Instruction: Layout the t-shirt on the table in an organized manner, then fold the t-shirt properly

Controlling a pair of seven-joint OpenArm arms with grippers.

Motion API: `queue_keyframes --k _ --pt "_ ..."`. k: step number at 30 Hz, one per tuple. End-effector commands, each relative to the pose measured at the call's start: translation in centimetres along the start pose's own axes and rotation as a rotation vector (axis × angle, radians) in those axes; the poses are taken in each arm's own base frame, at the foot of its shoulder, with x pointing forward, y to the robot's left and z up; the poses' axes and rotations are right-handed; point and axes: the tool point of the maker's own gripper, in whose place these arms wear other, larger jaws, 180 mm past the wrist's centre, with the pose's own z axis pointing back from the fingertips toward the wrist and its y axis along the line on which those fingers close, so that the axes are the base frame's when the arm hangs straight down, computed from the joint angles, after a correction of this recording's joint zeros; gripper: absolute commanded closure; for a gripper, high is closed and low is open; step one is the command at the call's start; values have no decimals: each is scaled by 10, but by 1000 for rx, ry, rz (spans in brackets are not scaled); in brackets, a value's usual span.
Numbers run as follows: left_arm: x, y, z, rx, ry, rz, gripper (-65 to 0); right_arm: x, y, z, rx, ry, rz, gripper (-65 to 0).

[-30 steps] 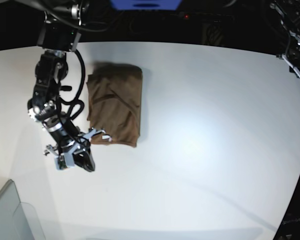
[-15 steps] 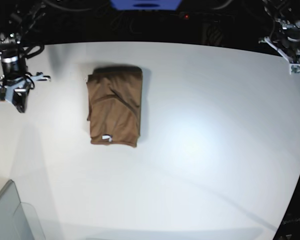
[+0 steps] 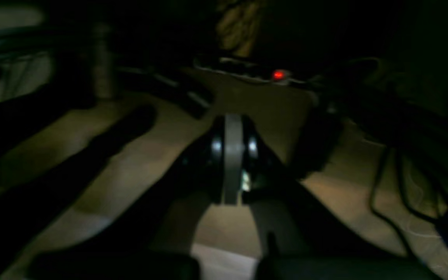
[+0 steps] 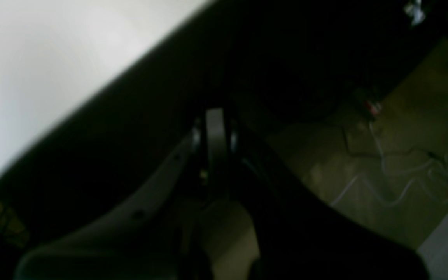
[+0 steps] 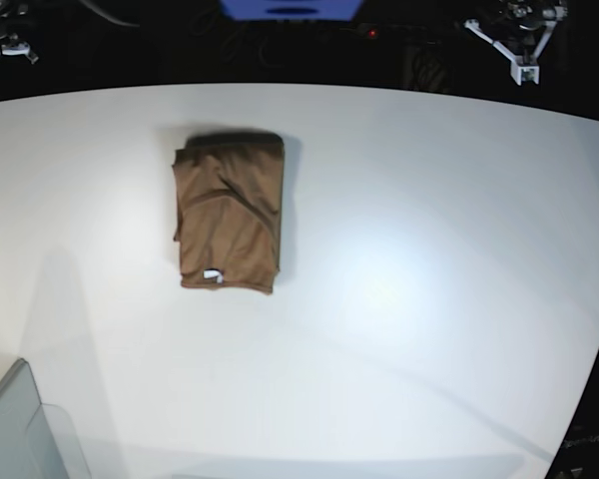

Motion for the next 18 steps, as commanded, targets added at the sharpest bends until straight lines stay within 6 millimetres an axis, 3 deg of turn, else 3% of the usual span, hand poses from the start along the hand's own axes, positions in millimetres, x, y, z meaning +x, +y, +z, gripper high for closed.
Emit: queue_keyframes --k 1,7,10,14,16,18 --pt "-14 -1 -4 -13 27 13 0 -4 -3 -3 9 1 -9 0" --pt "-56 -30 -54 -173 134 121 0 -90 1 -34 96 225 -142 0" --pt "-60 -56 -75 -260 115 171 0 -124 20 -48 158 316 -138 0" --pt "-73 -99 -89 -393 126 97 0 -186 65 -54 266 449 -111 0" --pt "-75 -122 -92 -464 137 11 0 -209 103 -54 354 494 -66 0" --pt "-78 -139 -93 -523 148 -76 -1 -228 127 -49 418 517 -17 0"
